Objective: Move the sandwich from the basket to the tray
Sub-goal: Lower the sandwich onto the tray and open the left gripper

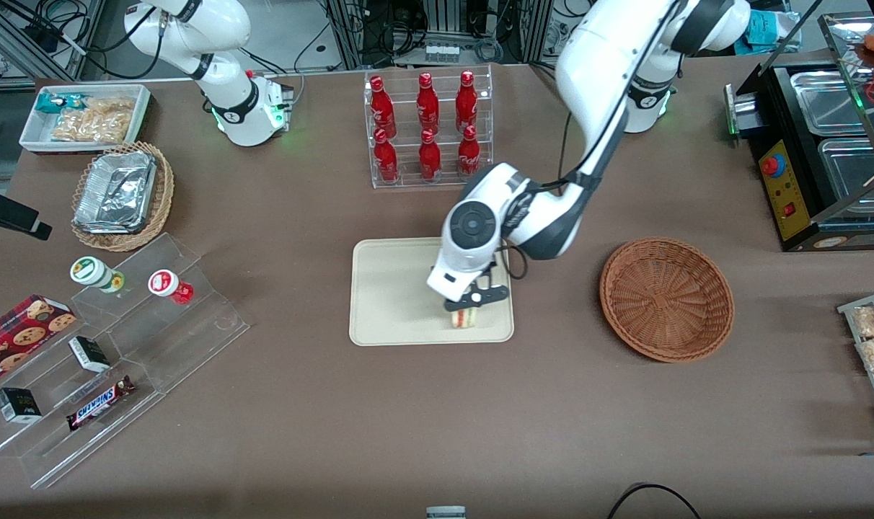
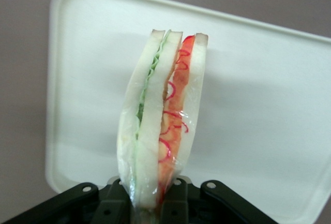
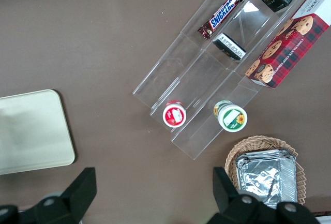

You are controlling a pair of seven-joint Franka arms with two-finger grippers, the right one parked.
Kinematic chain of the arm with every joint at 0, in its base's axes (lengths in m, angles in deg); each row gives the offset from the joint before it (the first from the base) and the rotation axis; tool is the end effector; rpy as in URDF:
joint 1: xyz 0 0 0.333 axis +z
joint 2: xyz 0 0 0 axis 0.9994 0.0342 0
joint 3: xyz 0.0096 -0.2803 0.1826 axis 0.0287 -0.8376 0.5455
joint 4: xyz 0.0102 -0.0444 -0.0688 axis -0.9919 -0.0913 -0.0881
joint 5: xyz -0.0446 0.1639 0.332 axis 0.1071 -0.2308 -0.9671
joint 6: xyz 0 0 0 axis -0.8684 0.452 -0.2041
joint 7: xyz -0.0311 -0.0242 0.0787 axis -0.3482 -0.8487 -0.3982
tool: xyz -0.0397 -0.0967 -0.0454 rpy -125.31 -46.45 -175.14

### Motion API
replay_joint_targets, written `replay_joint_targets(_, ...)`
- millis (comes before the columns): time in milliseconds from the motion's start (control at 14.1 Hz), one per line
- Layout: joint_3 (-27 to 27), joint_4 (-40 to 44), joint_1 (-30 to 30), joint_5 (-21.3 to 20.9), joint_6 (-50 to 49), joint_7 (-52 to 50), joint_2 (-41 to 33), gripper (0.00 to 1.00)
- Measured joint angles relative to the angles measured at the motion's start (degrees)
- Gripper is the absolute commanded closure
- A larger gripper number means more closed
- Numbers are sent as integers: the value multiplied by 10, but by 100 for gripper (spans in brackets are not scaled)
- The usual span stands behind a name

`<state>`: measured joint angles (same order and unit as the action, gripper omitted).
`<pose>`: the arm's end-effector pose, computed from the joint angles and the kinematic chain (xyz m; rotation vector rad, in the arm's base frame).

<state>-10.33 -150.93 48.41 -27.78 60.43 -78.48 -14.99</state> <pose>0.5191 -0.4922 0.2834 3.0863 0.3576 -0.2361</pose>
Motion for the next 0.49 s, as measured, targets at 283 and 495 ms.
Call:
replay_joint_targets(283, -1, 49, -26, 2, 0, -21, 50, 98)
replay_joint_targets(495, -2, 54, -33, 3, 2, -21, 58, 62)
